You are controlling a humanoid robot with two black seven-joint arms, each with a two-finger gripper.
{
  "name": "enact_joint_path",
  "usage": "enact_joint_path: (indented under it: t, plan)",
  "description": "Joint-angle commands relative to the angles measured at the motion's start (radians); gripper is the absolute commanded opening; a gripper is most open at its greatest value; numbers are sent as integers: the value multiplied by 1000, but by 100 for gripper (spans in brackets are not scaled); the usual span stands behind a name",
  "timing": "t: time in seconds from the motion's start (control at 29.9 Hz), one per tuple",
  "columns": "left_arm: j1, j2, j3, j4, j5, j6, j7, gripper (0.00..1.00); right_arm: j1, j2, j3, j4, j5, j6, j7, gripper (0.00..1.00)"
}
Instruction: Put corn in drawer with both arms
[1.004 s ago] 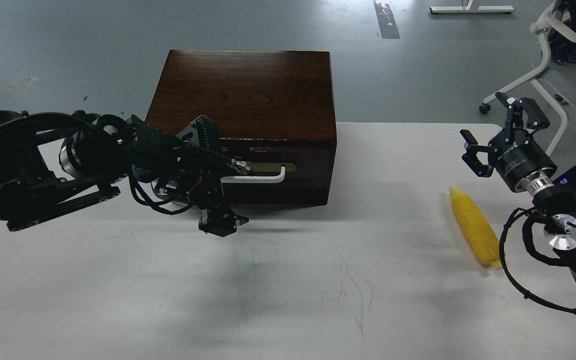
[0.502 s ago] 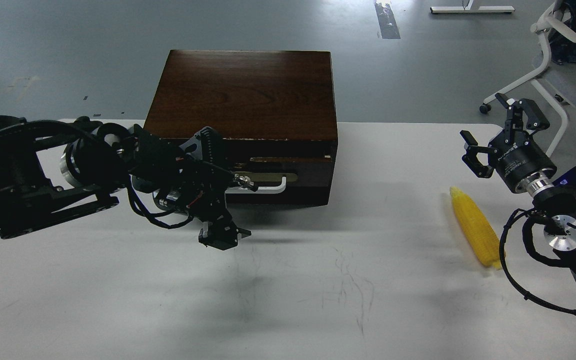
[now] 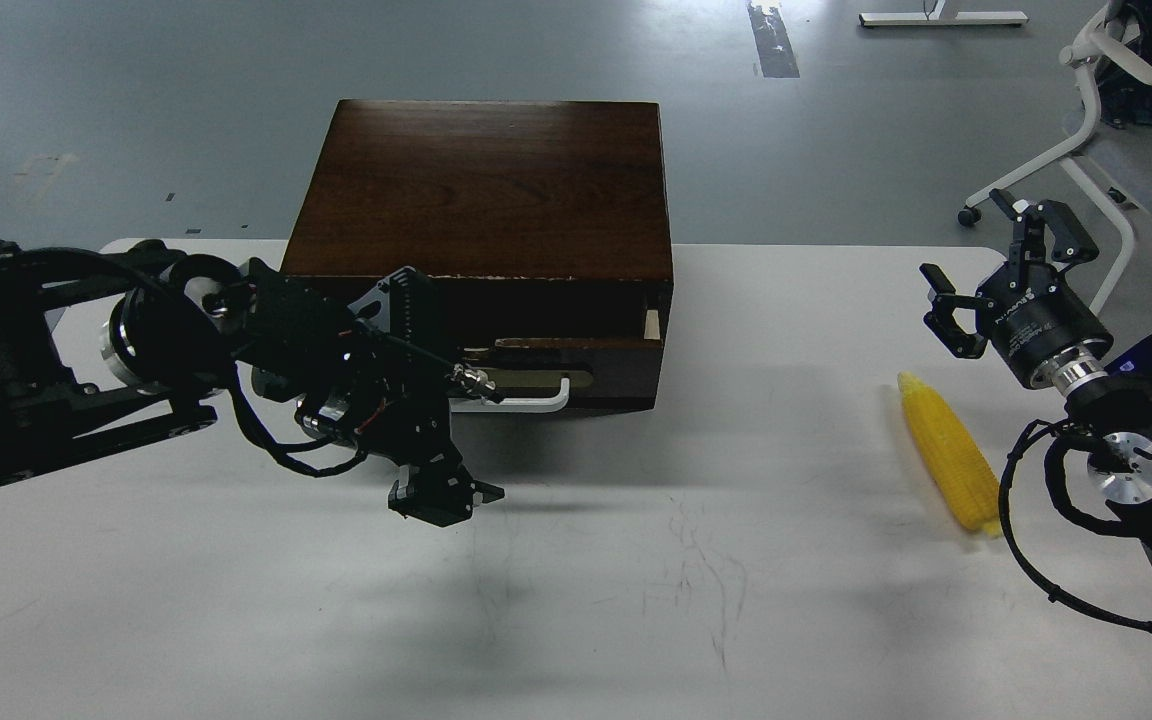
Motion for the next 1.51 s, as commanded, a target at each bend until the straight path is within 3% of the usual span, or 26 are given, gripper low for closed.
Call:
enact_joint_path:
  t: [0.0, 0.67, 1.14, 1.34, 1.47]
  plan:
    - [0, 5, 3, -5, 0, 0, 0, 98, -1, 0, -1, -4, 0, 0, 0, 100]
    - [0, 71, 1, -146, 0, 0, 0, 98, 0, 0, 1, -11, 0, 0, 0, 100]
    - [13, 109, 1, -165, 0, 0, 0, 98, 0, 0, 1, -13, 0, 0, 0, 100]
    - [-30, 129, -10, -165, -38, 0, 0, 98, 3, 0, 1, -11, 0, 0, 0, 100]
    - [-99, 148, -34, -162, -231, 0, 0, 98, 6, -2, -1, -11, -1, 2, 0, 100]
